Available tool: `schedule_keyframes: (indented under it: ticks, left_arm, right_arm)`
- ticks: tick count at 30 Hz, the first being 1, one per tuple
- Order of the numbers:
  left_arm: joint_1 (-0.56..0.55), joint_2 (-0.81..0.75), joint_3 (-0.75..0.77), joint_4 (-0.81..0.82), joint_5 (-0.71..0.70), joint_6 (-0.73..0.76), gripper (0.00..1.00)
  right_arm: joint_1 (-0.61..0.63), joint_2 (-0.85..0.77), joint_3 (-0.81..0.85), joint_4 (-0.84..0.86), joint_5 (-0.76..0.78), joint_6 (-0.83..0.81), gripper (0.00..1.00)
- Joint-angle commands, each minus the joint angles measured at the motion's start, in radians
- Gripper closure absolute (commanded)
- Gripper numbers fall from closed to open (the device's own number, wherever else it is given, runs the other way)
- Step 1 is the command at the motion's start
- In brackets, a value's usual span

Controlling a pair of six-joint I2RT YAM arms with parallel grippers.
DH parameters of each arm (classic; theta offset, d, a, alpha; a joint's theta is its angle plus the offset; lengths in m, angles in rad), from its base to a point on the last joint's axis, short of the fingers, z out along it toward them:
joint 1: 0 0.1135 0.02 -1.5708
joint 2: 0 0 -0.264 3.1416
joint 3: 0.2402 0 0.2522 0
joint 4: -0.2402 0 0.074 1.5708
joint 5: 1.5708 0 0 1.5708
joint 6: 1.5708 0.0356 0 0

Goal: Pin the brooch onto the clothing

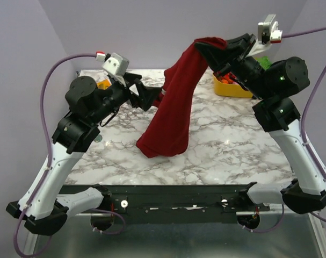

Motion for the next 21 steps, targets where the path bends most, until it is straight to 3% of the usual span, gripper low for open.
schedule_keyframes:
  ticks: [1,5,6,9,10,11,13,14,15,17,21]
  left_arm:
    - [0.003,0.038,-0.035,-0.043,-0.07,0.029,0.01]
    - [0.006,0.05,-0.084,-0.054,-0.099,0.037,0.01]
    - [0.007,0.053,-0.095,-0.054,-0.104,0.034,0.01]
    - [0.009,0.071,-0.148,-0.051,-0.104,0.011,0.01]
    - [0.009,0.079,-0.167,-0.045,-0.096,0.006,0.01]
    - [0.011,0.084,-0.205,-0.037,-0.096,-0.009,0.01]
    - [0.011,0.106,-0.242,-0.034,-0.098,-0.023,0.01]
    - [0.011,0.117,-0.274,-0.026,-0.098,-0.03,0.01]
    - [0.011,0.128,-0.286,-0.028,-0.099,-0.043,0.01]
    - [0.011,0.177,-0.313,-0.022,-0.095,-0.053,0.01]
    - [0.011,0.281,-0.305,-0.019,-0.066,-0.063,0.01]
  right_arm:
    - [-0.002,-0.231,-0.348,0.006,0.226,-0.018,0.99]
    - [-0.023,-0.463,-0.736,-0.077,0.64,0.081,0.99]
    - [-0.037,-0.508,-0.814,-0.171,0.75,0.165,0.99]
    - [-0.086,-0.686,-1.044,-0.319,0.896,0.285,0.99]
    - [-0.1,-0.73,-1.08,-0.358,0.932,0.307,0.95]
    - [-0.105,-0.763,-1.11,-0.404,0.964,0.332,0.75]
    - [-0.109,-0.841,-1.143,-0.514,1.048,0.385,0.49]
    - [-0.111,-0.857,-1.141,-0.543,1.065,0.395,0.28]
    - [-0.111,-0.875,-1.128,-0.586,1.085,0.405,0.19]
    - [-0.112,-0.869,-1.114,-0.588,1.075,0.376,0.02]
    - [-0.111,-0.75,-1.057,-0.541,0.896,0.243,0.0]
